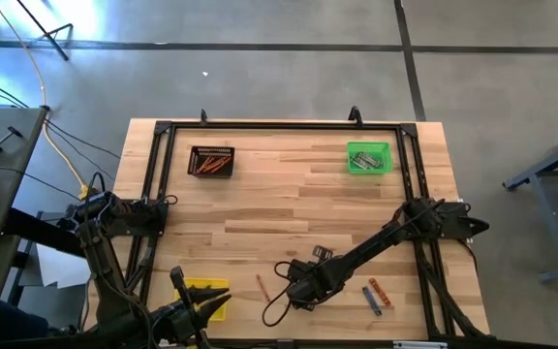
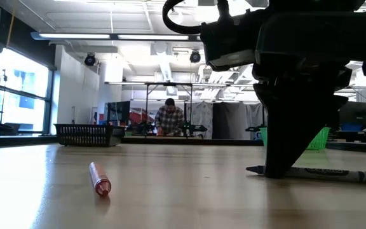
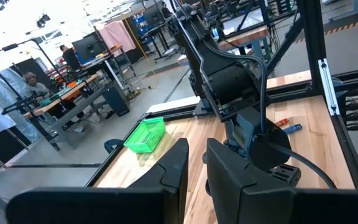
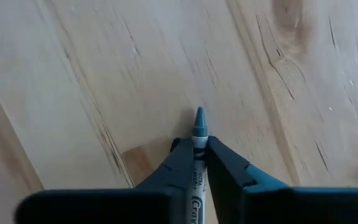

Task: Sort crayons
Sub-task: Put the gray crayon into the green bin

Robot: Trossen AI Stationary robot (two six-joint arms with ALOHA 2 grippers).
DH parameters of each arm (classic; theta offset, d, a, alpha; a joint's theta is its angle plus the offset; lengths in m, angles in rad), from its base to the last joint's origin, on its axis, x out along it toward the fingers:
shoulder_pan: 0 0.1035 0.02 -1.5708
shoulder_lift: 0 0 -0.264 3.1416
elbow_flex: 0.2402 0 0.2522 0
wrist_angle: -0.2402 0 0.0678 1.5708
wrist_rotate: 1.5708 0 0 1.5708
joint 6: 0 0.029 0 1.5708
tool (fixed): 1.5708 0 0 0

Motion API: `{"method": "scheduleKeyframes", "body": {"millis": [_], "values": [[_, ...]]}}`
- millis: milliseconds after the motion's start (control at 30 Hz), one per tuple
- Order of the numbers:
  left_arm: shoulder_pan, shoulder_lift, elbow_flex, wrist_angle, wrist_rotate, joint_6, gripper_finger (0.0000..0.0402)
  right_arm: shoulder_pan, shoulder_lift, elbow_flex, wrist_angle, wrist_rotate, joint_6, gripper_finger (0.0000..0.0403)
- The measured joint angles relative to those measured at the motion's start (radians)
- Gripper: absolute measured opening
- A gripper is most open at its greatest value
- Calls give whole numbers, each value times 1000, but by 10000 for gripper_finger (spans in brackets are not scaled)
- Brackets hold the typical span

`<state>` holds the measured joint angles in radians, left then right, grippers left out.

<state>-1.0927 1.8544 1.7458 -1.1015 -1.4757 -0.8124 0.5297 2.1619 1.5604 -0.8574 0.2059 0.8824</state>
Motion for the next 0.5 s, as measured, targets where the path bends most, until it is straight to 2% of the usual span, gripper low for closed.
{"method": "scheduleKeyframes", "body": {"millis": [100, 500], "values": [[0, 0, 0, 0, 0, 0, 44, 0, -1, 0, 0, 1, -12, 8], [0, 1, 0, 0, 0, 0, 44, -28, -2, 2, -2, -16, -87, 5]]}}
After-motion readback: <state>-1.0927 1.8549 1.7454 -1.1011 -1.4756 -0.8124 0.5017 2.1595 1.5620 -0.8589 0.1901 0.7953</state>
